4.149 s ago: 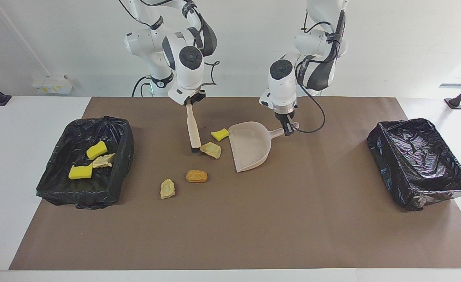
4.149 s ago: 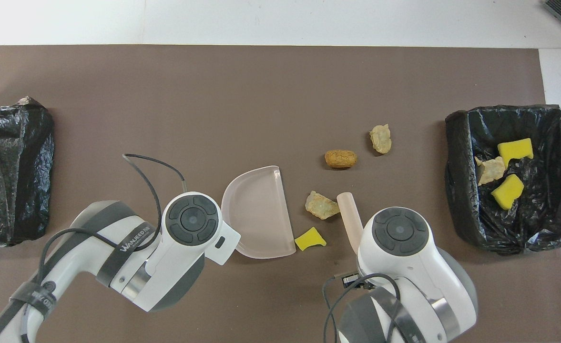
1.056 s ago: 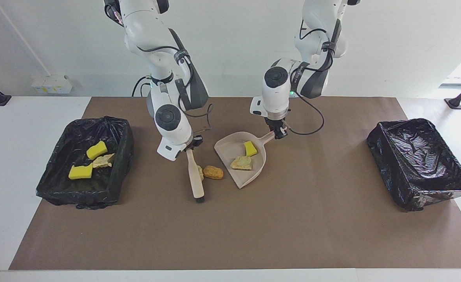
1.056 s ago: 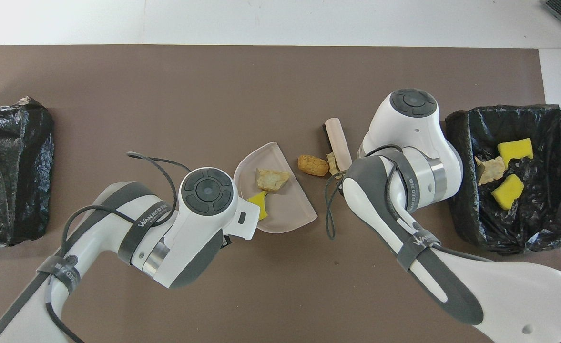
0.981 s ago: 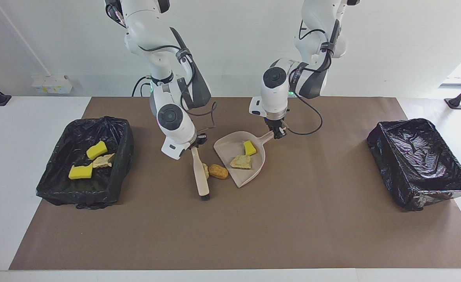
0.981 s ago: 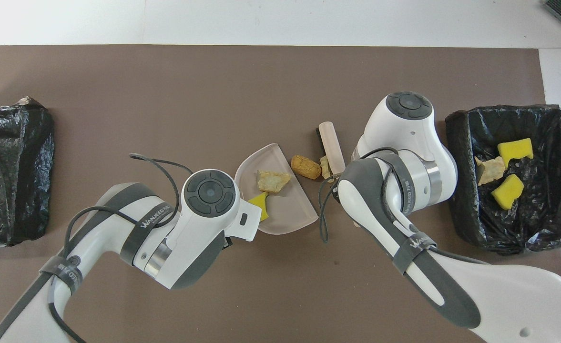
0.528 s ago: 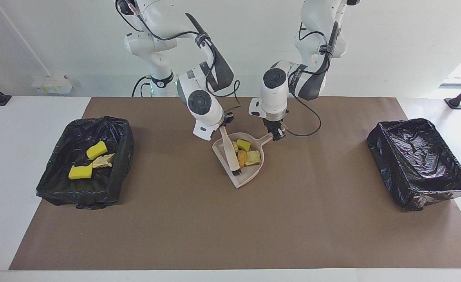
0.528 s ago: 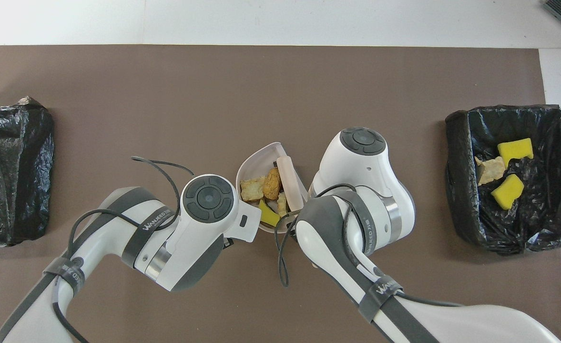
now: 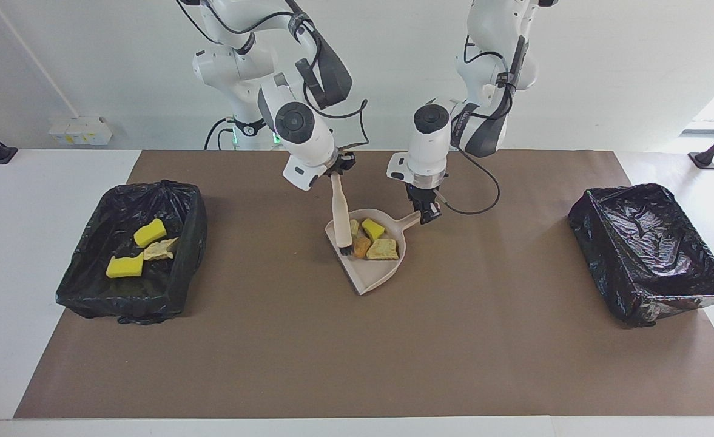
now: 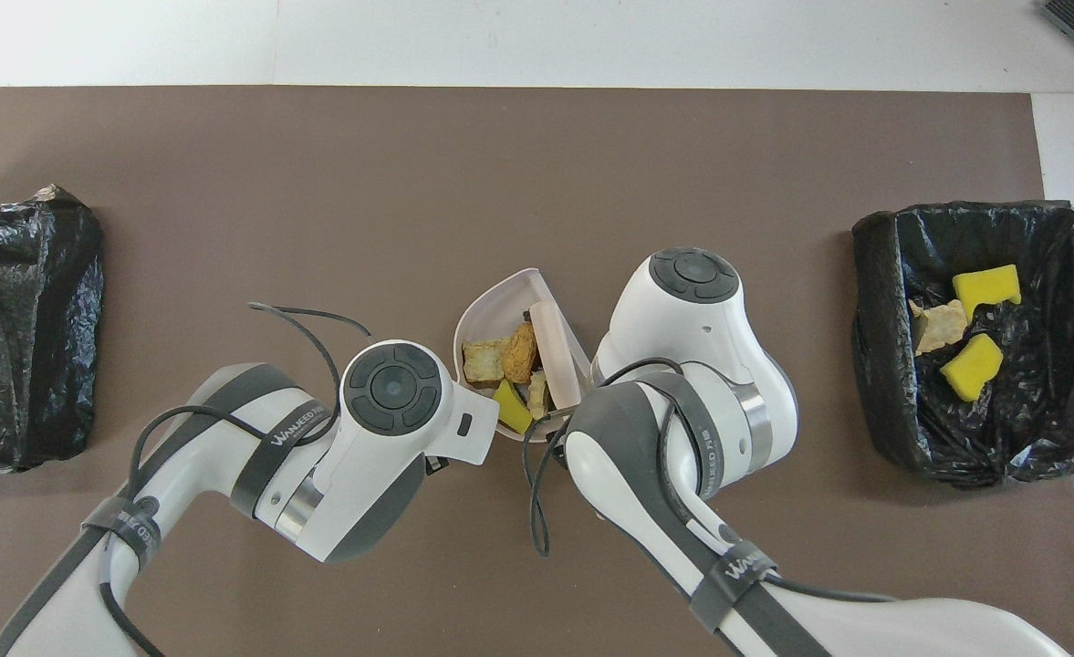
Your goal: Sweep and dump trash in bin
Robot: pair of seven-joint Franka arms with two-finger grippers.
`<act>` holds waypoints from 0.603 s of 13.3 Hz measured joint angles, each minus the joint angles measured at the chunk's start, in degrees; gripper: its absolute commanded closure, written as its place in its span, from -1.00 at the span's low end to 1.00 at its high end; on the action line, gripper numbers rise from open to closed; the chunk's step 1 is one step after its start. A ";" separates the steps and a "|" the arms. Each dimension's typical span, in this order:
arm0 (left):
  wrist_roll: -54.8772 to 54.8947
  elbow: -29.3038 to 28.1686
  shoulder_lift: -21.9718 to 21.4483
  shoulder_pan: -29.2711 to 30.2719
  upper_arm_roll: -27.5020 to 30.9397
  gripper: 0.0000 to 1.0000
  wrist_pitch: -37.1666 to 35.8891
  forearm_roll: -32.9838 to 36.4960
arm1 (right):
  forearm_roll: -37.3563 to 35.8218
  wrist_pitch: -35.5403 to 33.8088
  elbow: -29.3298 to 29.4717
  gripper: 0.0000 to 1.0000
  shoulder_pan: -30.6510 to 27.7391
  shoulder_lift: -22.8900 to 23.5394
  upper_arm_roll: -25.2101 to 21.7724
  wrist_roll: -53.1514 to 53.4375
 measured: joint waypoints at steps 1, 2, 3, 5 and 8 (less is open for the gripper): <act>0.02 -0.17 0.03 0.00 -0.01 1.00 0.77 0.00 | -0.70 -1.77 -0.03 1.00 -0.08 -0.89 -0.01 0.72; 0.02 -0.34 0.04 0.00 -0.01 1.00 1.43 0.00 | -1.87 -2.95 -0.05 1.00 -0.03 -1.41 0.00 1.18; 0.02 -0.46 0.06 0.00 0.00 1.00 1.97 0.00 | -3.27 -3.66 -0.09 1.00 0.12 -1.64 0.07 1.88; 0.11 -0.56 0.11 0.11 0.01 1.00 2.63 0.00 | -5.98 -4.09 -0.35 1.00 0.78 -1.68 0.21 4.24; 2.28 -0.56 0.16 1.62 0.00 1.00 3.17 -0.03 | -7.35 -4.56 -2.57 1.00 2.31 -2.76 0.47 8.06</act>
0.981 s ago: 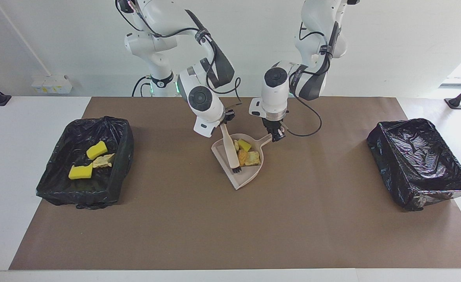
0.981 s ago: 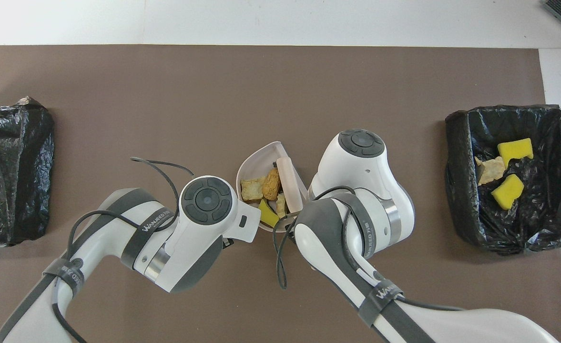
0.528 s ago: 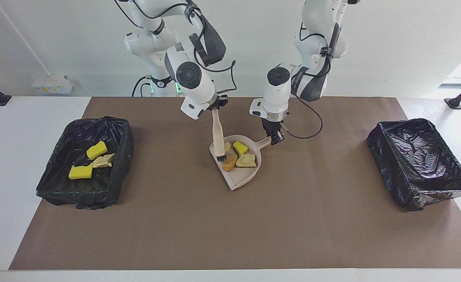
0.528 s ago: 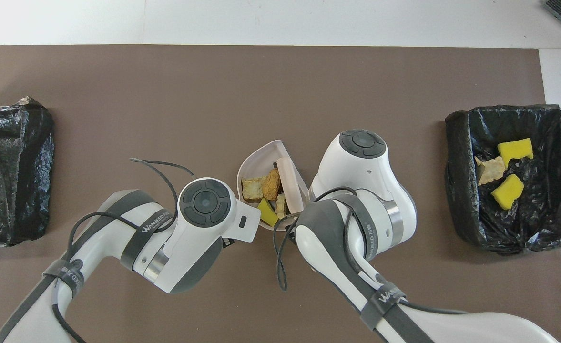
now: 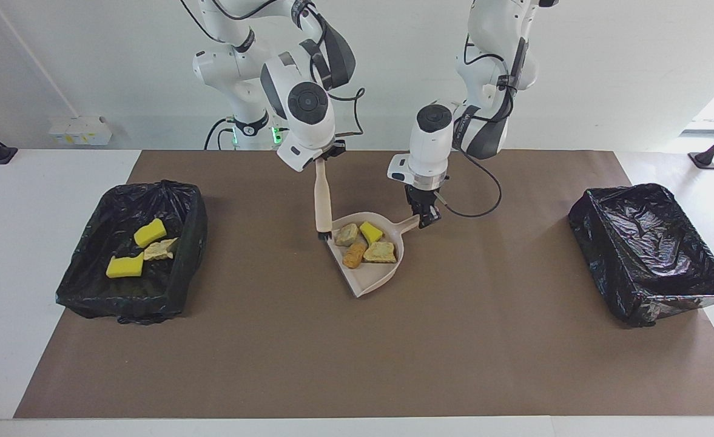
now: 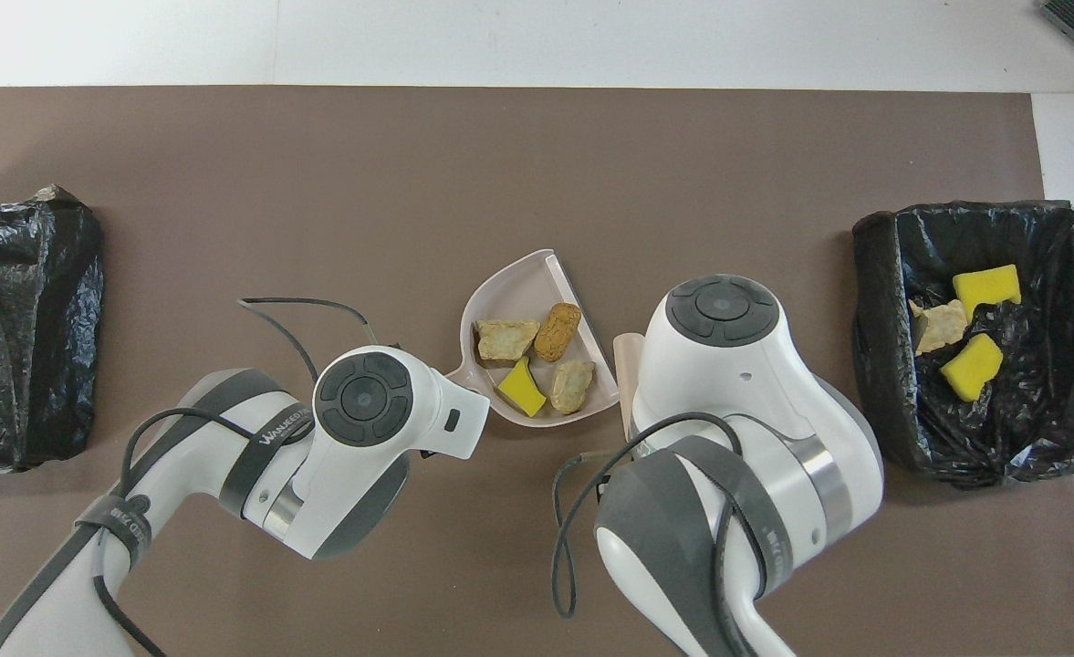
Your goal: Sweep and dump trash in bin
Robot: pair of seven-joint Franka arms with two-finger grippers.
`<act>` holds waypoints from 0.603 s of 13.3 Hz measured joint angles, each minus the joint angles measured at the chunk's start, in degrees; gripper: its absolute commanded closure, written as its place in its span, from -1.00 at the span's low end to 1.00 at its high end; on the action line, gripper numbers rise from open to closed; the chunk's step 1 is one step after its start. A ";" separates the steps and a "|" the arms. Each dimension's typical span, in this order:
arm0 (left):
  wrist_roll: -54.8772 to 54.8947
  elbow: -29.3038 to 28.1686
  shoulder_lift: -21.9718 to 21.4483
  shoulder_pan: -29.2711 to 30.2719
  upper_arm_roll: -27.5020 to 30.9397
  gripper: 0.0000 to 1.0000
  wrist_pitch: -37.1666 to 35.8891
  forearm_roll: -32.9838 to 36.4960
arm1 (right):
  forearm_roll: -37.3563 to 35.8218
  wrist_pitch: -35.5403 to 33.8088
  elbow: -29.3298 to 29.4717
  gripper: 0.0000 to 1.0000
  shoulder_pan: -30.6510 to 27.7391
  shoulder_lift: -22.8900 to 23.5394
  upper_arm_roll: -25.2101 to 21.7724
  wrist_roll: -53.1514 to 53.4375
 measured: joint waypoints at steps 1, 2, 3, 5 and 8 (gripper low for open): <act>1.35 0.02 -0.01 1.02 0.01 1.00 0.03 -0.04 | -0.01 0.03 -1.39 1.00 0.21 -0.87 0.03 0.60; 2.34 0.08 -0.03 2.06 0.04 1.00 0.03 -0.04 | -0.01 0.18 -2.79 1.00 0.36 -1.83 0.03 1.16; 3.33 0.15 -0.11 2.97 0.05 1.00 0.03 -0.04 | -0.01 0.49 -4.05 1.00 0.47 -2.73 0.04 1.83; 6.43 0.41 -0.37 4.88 0.07 1.00 -0.04 -0.89 | 0.67 2.91 -6.58 1.00 0.52 -4.29 0.07 2.39; 15.58 4.79 -1.06 8.91 0.21 1.00 -5.47 -5.14 | 6.03 12.02 -10.25 1.00 1.89 -5.32 0.16 2.40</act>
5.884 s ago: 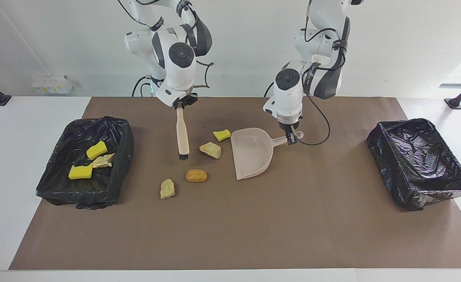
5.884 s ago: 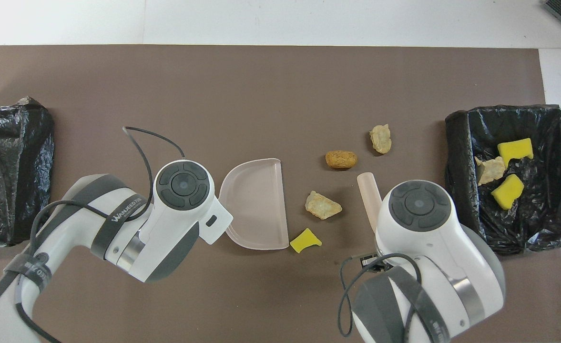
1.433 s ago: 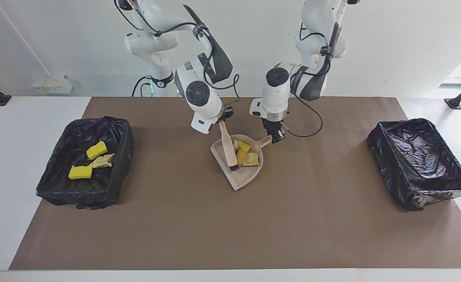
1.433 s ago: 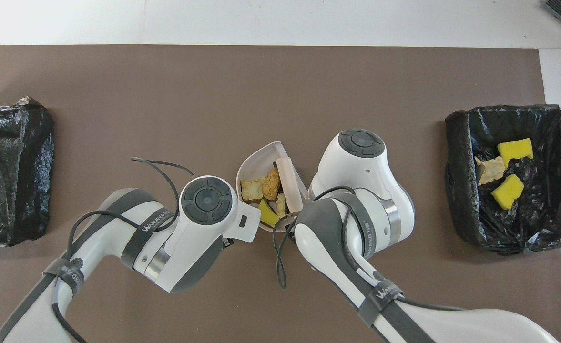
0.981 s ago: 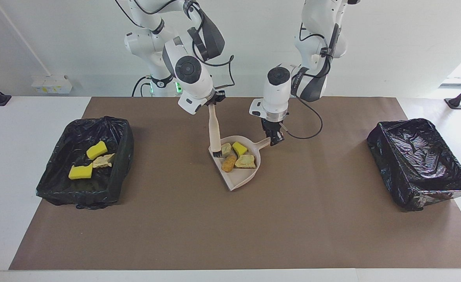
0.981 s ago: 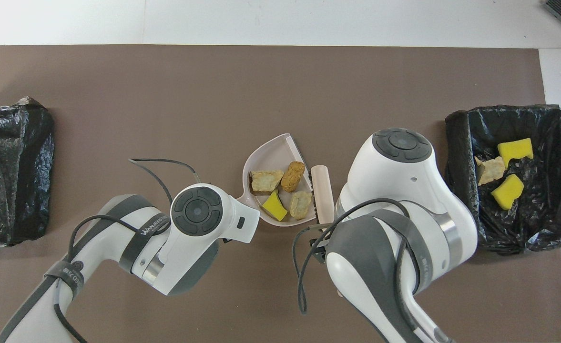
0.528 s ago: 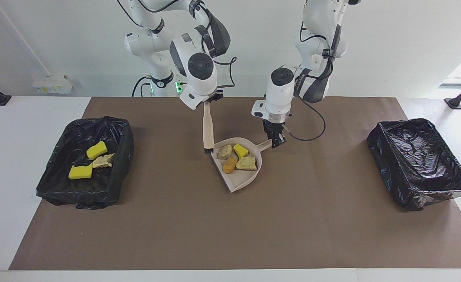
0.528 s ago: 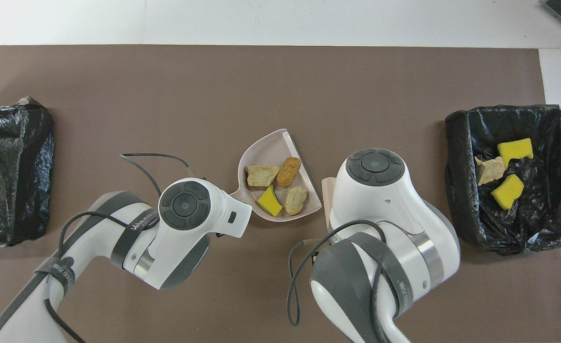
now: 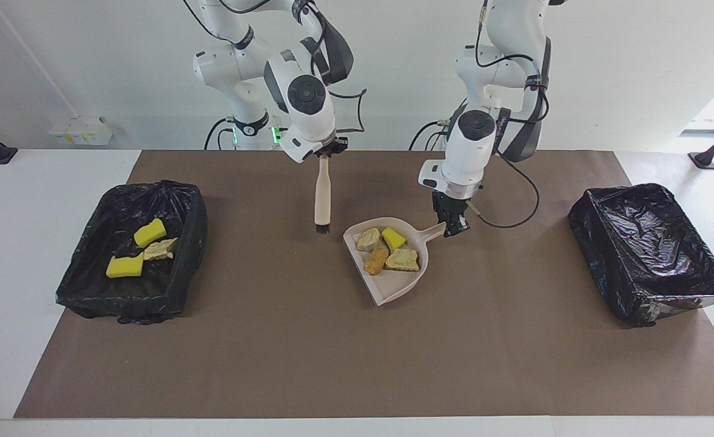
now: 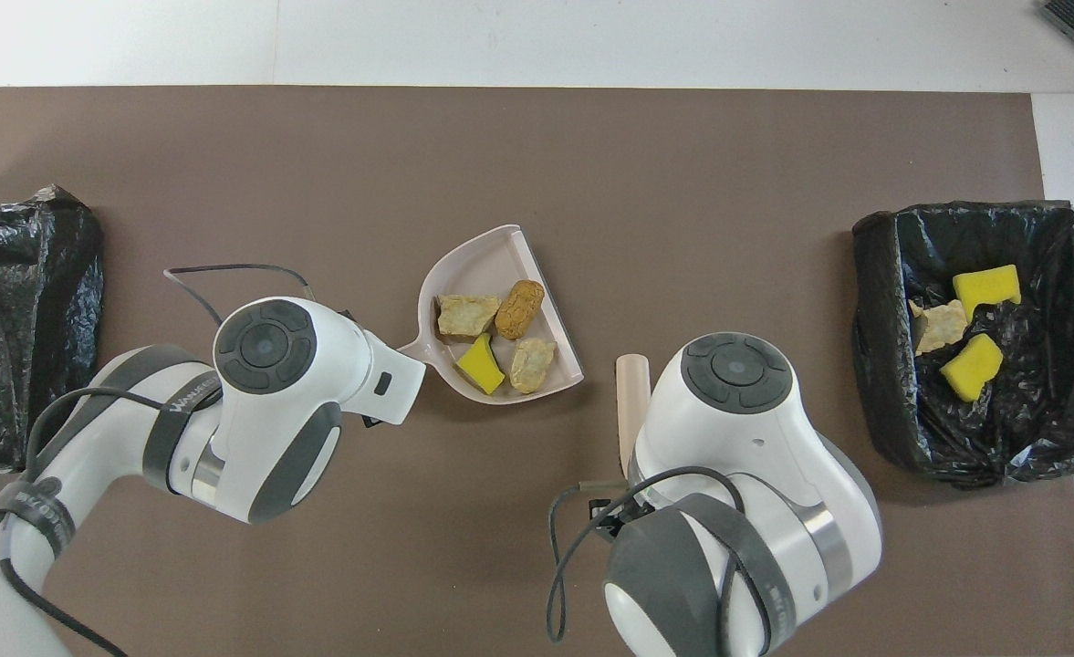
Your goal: Sweep and dump trash in bin
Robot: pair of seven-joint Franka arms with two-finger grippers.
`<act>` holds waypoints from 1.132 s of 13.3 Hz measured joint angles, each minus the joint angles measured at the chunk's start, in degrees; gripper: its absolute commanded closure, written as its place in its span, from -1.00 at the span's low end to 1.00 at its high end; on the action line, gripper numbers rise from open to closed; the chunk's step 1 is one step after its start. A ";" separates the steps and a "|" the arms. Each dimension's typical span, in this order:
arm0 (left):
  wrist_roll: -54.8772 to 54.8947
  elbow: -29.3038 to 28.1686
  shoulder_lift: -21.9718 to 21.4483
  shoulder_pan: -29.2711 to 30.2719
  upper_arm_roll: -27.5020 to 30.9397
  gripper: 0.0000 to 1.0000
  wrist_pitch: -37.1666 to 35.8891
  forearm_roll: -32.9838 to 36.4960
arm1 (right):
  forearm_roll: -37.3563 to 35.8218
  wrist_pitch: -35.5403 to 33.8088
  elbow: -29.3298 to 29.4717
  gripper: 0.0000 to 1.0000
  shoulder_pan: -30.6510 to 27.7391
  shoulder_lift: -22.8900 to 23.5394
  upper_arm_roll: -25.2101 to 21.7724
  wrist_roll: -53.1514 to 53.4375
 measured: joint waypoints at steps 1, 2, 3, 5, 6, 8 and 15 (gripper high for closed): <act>2.10 2.54 -0.13 1.48 0.03 1.00 -2.73 -0.74 | 0.72 1.81 -0.60 1.00 1.25 0.12 0.03 0.22; 3.80 4.83 -0.20 2.99 0.05 1.00 -4.85 -1.42 | 1.31 3.76 -1.04 1.00 2.90 0.45 0.07 1.42; 5.65 6.86 -0.23 4.41 0.08 1.00 -6.83 -2.51 | 1.44 5.79 -1.35 1.00 4.62 0.94 0.11 3.16; 9.80 11.01 -0.25 7.57 0.15 1.00 -11.18 -4.74 | 2.17 9.82 -1.51 1.00 7.81 2.39 0.18 6.08; 12.13 13.02 -0.25 9.44 0.19 1.00 -13.31 -5.46 | 3.28 11.91 -1.51 1.00 9.23 3.39 0.20 7.21; 17.03 16.24 -0.24 13.53 0.25 1.00 -16.49 -6.36 | 4.06 16.37 -1.50 1.00 12.31 6.28 0.23 8.99; 38.80 18.48 -0.06 29.23 0.47 1.00 -18.55 -9.19 | -0.37 17.92 -1.47 1.00 14.75 9.36 -0.02 6.89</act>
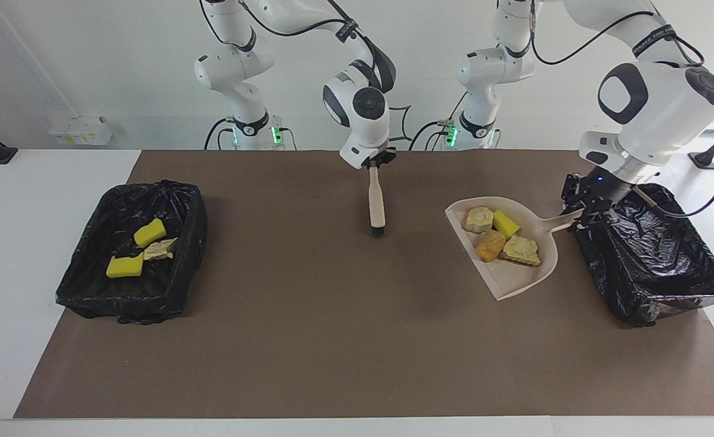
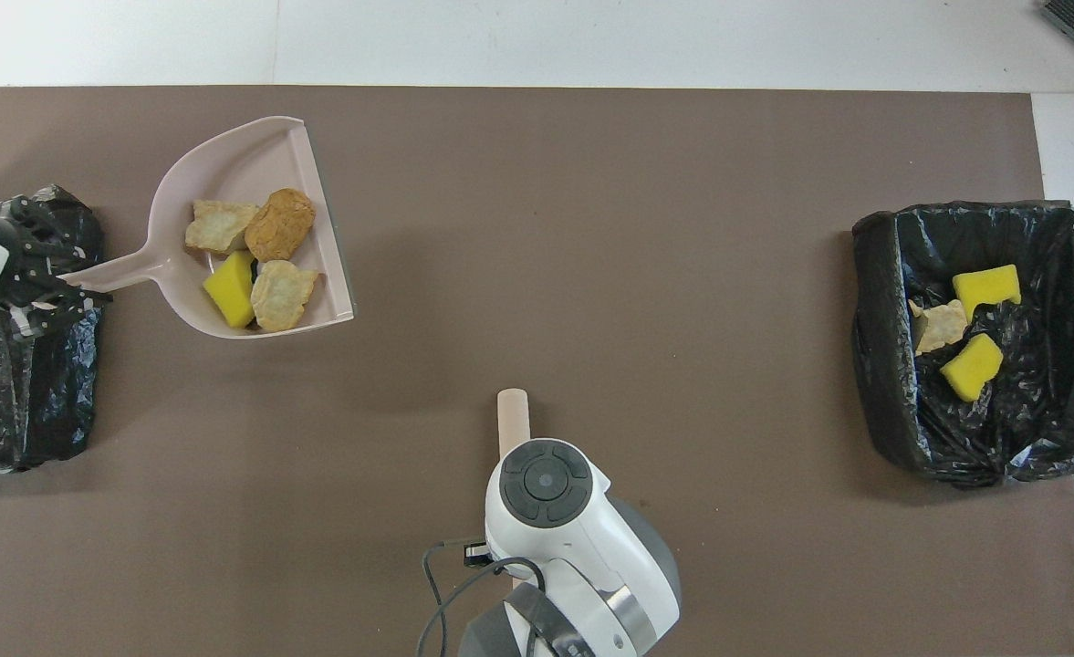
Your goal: Sweep and dump trash in bin
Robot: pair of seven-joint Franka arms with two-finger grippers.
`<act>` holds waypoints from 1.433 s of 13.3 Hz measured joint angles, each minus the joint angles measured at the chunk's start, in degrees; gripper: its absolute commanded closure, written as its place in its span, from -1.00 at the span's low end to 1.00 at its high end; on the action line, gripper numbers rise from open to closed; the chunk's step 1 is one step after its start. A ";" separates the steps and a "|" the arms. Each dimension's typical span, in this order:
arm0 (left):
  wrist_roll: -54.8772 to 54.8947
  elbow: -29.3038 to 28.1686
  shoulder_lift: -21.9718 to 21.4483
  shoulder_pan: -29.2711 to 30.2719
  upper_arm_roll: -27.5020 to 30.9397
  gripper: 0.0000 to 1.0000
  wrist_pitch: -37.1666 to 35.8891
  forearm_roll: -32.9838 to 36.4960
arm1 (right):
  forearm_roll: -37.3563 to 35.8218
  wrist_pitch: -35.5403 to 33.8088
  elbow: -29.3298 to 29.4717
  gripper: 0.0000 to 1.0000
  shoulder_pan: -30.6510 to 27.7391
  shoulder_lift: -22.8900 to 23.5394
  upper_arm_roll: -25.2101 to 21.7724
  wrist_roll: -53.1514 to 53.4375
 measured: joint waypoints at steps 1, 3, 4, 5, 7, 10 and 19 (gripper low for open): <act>3.98 0.10 0.00 2.47 0.11 1.00 -0.28 -0.06 | -0.55 -0.04 -0.01 1.00 -0.05 0.04 -0.03 -0.01; 10.73 0.54 -0.01 7.41 0.33 1.00 -2.04 -0.09 | -0.68 -0.05 -0.02 1.00 -0.23 0.17 -0.07 -0.07; 14.03 0.95 0.00 10.00 0.44 1.00 -3.32 -0.10 | -0.68 -0.05 -0.04 1.00 -0.28 0.28 -0.07 -0.08; 17.31 1.64 0.01 12.84 0.55 1.00 -4.75 -0.10 | -0.68 -0.04 -0.06 0.43 -0.28 0.53 -0.07 -0.09; 22.62 3.73 0.08 18.35 0.71 1.00 -7.15 -0.08 | -0.71 -0.03 -0.06 -0.99 -0.33 1.07 -0.08 -0.13; 27.80 6.34 0.59 23.21 1.03 1.00 -7.92 3.79 | -1.59 -0.02 0.30 -1.00 -0.47 1.34 -0.27 -2.33; 31.62 12.23 6.53 22.87 -0.29 1.00 3.86 34.05 | -14.44 0.01 10.24 -1.00 -14.45 2.49 -0.90 -4.86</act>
